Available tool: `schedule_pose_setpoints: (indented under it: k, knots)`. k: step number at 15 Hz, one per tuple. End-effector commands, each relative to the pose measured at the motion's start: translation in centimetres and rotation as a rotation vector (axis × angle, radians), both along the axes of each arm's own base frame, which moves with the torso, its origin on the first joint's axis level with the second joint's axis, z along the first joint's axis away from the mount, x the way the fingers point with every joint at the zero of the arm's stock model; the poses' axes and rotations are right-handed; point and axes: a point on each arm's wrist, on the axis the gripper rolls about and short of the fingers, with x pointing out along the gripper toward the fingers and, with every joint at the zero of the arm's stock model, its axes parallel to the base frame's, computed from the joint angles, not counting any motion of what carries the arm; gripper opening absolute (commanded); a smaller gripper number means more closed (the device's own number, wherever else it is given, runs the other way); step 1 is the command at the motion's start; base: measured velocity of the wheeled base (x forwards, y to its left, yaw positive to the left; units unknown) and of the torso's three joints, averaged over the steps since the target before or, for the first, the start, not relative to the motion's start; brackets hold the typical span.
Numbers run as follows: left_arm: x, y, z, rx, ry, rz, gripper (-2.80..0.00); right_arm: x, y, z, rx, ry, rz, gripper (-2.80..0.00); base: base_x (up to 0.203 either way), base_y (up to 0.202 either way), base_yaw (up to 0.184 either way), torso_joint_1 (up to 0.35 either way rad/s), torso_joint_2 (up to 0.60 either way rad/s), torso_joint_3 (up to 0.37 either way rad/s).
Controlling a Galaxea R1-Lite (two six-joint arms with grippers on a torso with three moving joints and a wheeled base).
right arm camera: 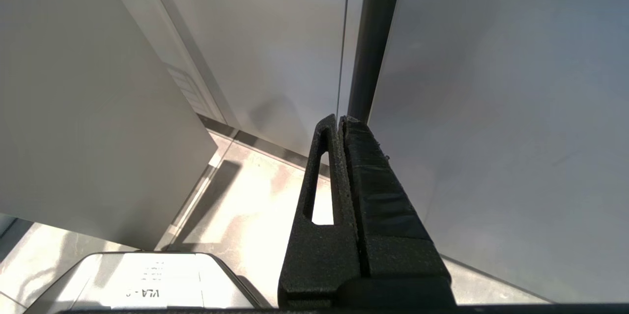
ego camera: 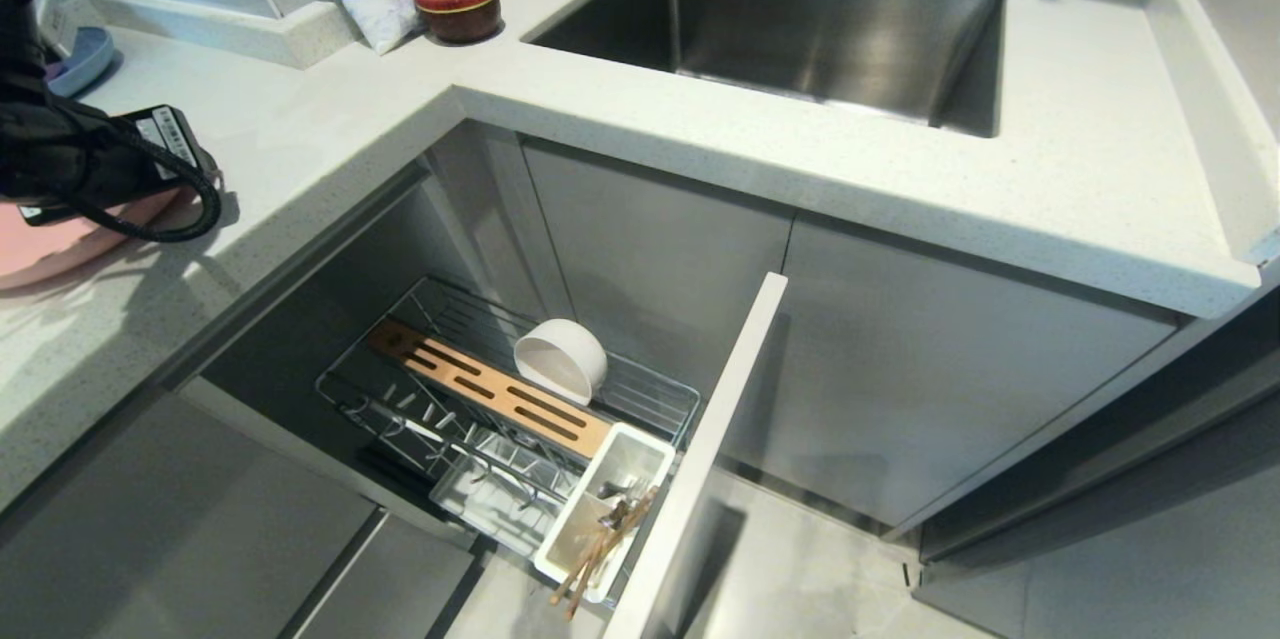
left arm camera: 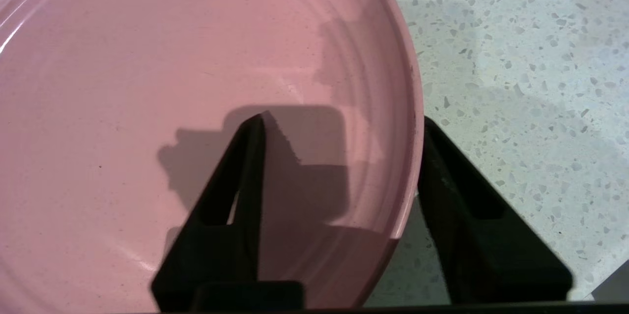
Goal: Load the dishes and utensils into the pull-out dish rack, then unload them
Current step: Pick up the plate and place it in the cupboard
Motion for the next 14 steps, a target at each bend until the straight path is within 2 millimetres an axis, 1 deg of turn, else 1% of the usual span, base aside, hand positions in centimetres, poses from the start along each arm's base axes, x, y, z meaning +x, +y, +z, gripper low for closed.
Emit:
schedule_pose_setpoints:
  k: [1, 9, 10, 12, 14]
  knots:
    - [0.0, 0.0, 0.0, -0.001, 0.002, 0.002, -2.8, 0.0, 0.0, -0.1, 0.0, -0.002, 0.0, -2.8, 0.0, 0.0, 0.0, 0.0, 0.0, 0.0]
    - [-0.6, -0.1, 0.4, 0.0, -0.011, 0.001, -2.8, 0.0, 0.0, -0.1, 0.0, -0.002, -0.001, -2.8, 0.0, 0.0, 0.0, 0.0, 0.0, 0.0]
    - [-0.9, -0.1, 0.6, 0.001, -0.02, 0.001, -2.8, 0.0, 0.0, -0.1, 0.0, -0.002, 0.001, -2.8, 0.0, 0.0, 0.0, 0.0, 0.0, 0.0]
    - [-1.9, -0.2, 1.4, 0.004, -0.045, -0.001, -2.8, 0.0, 0.0, -0.1, 0.0, -0.002, 0.0, -2.8, 0.0, 0.0, 0.0, 0.0, 0.0, 0.0]
    - [-4.4, -0.4, 3.2, 0.011, -0.111, 0.001, -2.8, 0.0, 0.0, -0.1, 0.0, -0.002, -0.001, -2.8, 0.0, 0.0, 0.0, 0.0, 0.0, 0.0]
